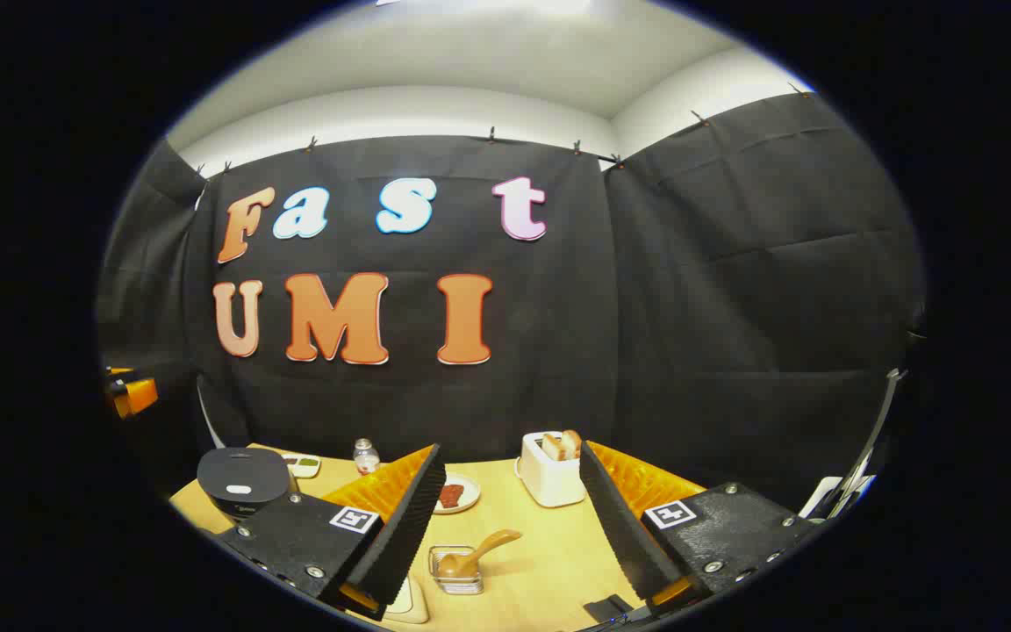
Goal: Close the left gripper, press the button to open the rice cooker; take a wooden spoon from the chopstick holder with the right hand, scoop a spoonful of rice and pour it into the rice cooker, then put the wooden spoon back into the chopstick holder.
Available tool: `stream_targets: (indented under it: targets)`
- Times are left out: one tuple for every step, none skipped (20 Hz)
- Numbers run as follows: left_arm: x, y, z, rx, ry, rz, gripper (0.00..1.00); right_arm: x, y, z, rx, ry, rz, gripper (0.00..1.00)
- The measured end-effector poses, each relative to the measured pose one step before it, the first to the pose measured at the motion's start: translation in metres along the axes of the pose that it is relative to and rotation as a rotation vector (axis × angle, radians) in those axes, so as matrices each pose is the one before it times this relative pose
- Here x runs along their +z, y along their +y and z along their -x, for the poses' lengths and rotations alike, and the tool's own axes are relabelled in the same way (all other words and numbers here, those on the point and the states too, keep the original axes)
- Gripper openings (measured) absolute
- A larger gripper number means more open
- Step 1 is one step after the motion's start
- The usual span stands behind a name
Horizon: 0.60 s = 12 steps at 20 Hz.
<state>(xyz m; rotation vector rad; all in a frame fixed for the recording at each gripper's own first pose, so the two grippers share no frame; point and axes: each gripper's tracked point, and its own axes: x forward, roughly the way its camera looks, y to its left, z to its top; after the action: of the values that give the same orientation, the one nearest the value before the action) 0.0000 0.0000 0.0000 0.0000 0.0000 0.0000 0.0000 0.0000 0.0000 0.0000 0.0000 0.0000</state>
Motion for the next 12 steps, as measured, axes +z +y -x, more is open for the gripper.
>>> stream_targets:
  targets:
    - [0.00108, 0.00967, 0.00288, 0.01382, -0.00252, 0.00978, 0.96, -0.00036, 0.00921, 0.00014, 0.01355, 0.00320, 0.00724, 0.95]
    - [0.00004, 0.00626, 0.00261, 0.00647, -0.00073, 0.01315, 0.96, -0.00078, 0.00798, -0.00198, 0.01445, 0.00573, -0.00677, 0.95]
    - [0.00000, 0.00559, 0.00349, 0.00461, 0.00352, 0.00948, 0.96, 0.00042, 0.00614, -0.00192, 0.01159, 0.00546, -0.02434, 0.95]
    - [0.00109, 0.00306, 0.00231, 0.00824, 0.00454, 0.00261, 0.96, 0.00095, 0.00320, -0.00403, 0.00821, 0.00758, -0.03112, 0.95]
    - [0.00117, 0.00367, 0.00193, 0.01099, 0.00093, -0.00079, 0.96, 0.00065, 0.00178, -0.00294, 0.00522, 0.00600, -0.02813, 0.95]
    - [0.00113, 0.00153, 0.00076, 0.00760, 0.00292, -0.00166, 0.96, 0.00081, 0.00074, -0.00444, 0.00382, 0.00226, -0.02408, 0.99]
    - [0.00251, -0.00218, -0.00001, 0.00331, 0.00203, 0.00782, 0.96, 0.00296, 0.00003, -0.00235, 0.00663, -0.00033, -0.01455, 0.95]
    - [0.00387, -0.00190, -0.00123, 0.00144, -0.00098, 0.01281, 0.96, 0.00335, -0.00150, -0.00232, 0.00355, -0.00297, -0.00301, 0.95]
    - [0.00173, -0.00206, -0.00162, 0.00074, -0.00001, 0.01579, 0.96, 0.00317, -0.00389, -0.00194, -0.00275, -0.00283, 0.00687, 0.95]
    - [0.00263, -0.00211, -0.00136, 0.00204, 0.00023, 0.01456, 0.96, 0.00535, -0.00812, -0.00372, -0.01752, -0.00732, 0.00202, 0.95]
    - [-0.00103, -0.00137, -0.00070, 0.00335, 0.00843, 0.00890, 0.96, 0.00232, -0.00570, -0.00137, -0.00742, 0.00354, 0.00879, 0.95]
    - [-0.00141, -0.00178, -0.00203, 0.00049, 0.00814, -0.00075, 0.96, 0.00400, -0.00360, 0.00078, -0.01235, -0.01103, 0.01297, 0.95]
